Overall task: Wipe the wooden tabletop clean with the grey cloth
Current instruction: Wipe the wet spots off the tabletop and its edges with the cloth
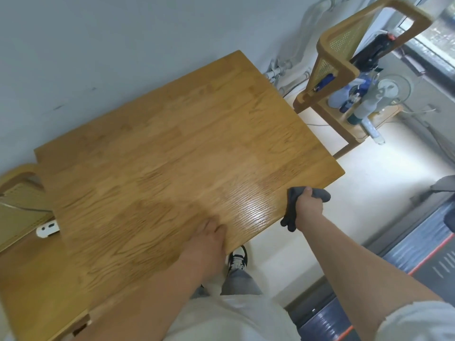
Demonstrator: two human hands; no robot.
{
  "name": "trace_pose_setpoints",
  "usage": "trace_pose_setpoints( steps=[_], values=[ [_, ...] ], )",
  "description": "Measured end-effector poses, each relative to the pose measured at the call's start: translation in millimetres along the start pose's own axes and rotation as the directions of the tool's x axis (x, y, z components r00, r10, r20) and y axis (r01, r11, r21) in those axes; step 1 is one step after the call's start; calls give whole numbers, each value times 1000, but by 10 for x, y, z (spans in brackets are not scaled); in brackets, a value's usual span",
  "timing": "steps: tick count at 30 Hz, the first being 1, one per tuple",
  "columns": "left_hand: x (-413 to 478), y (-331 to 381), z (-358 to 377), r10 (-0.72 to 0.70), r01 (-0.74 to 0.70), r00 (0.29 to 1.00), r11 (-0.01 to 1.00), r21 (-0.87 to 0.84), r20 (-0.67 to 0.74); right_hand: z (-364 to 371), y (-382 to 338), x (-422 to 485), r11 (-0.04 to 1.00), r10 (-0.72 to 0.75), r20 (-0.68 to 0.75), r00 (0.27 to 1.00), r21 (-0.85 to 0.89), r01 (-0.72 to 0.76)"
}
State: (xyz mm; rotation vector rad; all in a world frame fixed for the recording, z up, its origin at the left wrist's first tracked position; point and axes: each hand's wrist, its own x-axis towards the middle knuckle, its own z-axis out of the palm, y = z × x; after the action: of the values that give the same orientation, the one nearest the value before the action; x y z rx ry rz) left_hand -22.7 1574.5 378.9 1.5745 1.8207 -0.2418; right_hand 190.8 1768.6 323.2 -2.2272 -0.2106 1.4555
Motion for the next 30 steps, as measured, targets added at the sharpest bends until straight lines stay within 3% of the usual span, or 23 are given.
trace_pose_setpoints(
  steps=[9, 18, 23, 30],
  values=[
    [-160, -246, 155, 9, -9, 994, 1000, 9, -106, 356, 1035, -626, 952, -214, 26, 976, -218, 215],
    [-822, -1114, 409, 77, -82, 994, 995, -60, -75, 790, 2442, -1566, 952, -201, 97, 975, -217, 218],
    [-1256, -1678, 591, 144, -158, 981, 981, -109, -126, 1027, 3194, -2022, 936, -220, 120, 968, -252, 245],
    [-1545, -1987, 631, 109, -118, 989, 989, -89, -99, 946, 2935, -1846, 972, -24, 192, 981, -225, 68]
  ],
)
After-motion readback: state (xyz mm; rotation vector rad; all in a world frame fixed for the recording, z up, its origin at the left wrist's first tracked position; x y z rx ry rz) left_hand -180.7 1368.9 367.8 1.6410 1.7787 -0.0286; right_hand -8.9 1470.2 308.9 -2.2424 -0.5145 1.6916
